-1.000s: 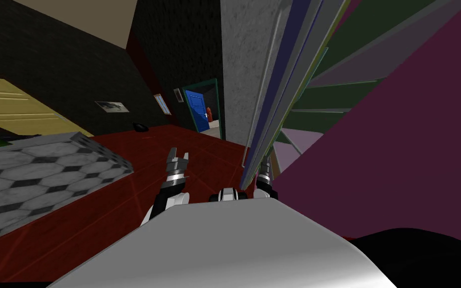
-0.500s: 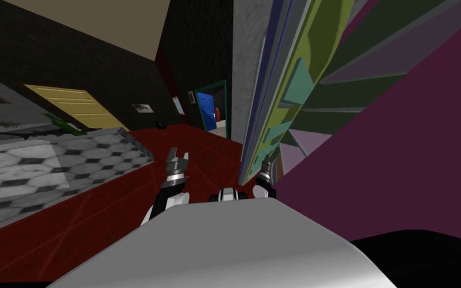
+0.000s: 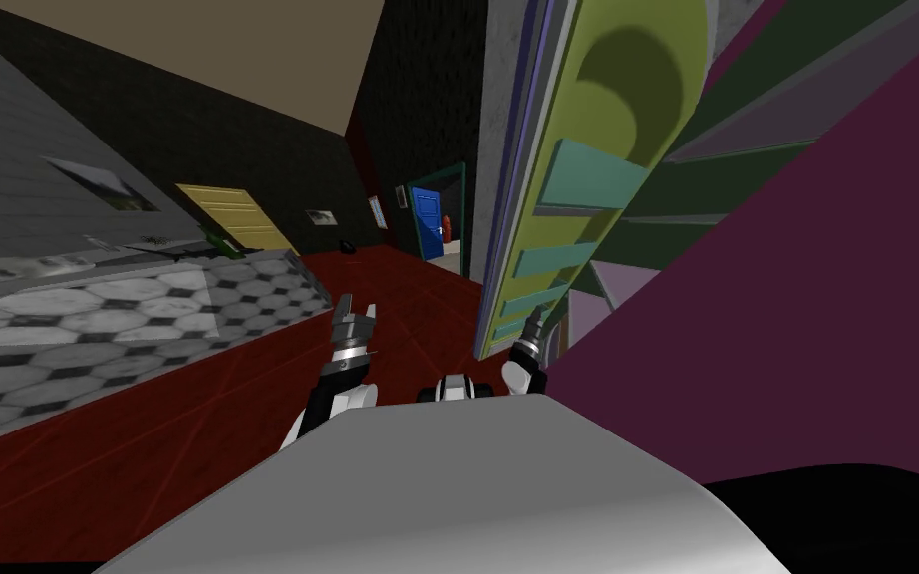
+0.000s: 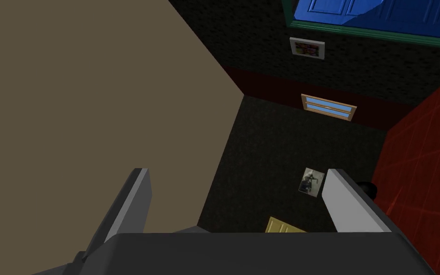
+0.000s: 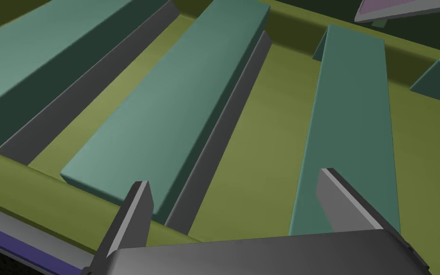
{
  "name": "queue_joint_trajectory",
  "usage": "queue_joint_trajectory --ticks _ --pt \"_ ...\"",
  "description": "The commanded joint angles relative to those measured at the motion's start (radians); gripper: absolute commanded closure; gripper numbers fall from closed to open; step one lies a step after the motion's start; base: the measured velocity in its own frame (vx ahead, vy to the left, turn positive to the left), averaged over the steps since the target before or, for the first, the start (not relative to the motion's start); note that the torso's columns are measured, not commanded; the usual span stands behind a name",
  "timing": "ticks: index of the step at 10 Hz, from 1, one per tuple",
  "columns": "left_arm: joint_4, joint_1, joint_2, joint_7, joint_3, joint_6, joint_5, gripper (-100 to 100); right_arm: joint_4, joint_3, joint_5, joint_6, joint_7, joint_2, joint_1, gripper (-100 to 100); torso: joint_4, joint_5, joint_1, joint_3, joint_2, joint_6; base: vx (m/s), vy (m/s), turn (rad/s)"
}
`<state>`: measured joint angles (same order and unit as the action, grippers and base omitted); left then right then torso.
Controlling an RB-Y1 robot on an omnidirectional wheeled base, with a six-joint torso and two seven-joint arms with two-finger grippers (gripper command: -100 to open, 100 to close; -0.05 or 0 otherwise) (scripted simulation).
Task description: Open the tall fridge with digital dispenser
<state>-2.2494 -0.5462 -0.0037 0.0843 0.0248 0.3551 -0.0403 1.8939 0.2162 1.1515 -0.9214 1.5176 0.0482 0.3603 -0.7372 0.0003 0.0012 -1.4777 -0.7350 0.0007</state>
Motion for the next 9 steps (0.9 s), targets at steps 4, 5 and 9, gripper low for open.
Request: queue_joint_trajectory --ticks 4,5,9 --pt "0.000 0.000 0.000 0.000 0.000 0.000 0.000 0 -0.049 -0.002 0.081 -0.140 -0.093 0.018 -0.083 -100 -0.001 0.000 -0.001 0.003 -0.005 0.000 -0.079 -0.048 0.198" --pt "0.000 0.000 0.000 0.000 0.000 0.000 0.000 0 -0.072 -0.003 0.121 -0.181 -0.139 0.027 -0.124 -100 -0.001 0.000 -0.001 0.001 -0.002 0.000 -0.096 -0.066 0.335" --pt "0.000 0.000 0.000 0.000 0.000 0.000 0.000 0 -0.118 -0.005 0.201 -0.294 -0.225 0.044 -0.204 -100 -0.001 0.000 -0.001 0.002 -0.003 0.000 -0.101 -0.062 0.292"
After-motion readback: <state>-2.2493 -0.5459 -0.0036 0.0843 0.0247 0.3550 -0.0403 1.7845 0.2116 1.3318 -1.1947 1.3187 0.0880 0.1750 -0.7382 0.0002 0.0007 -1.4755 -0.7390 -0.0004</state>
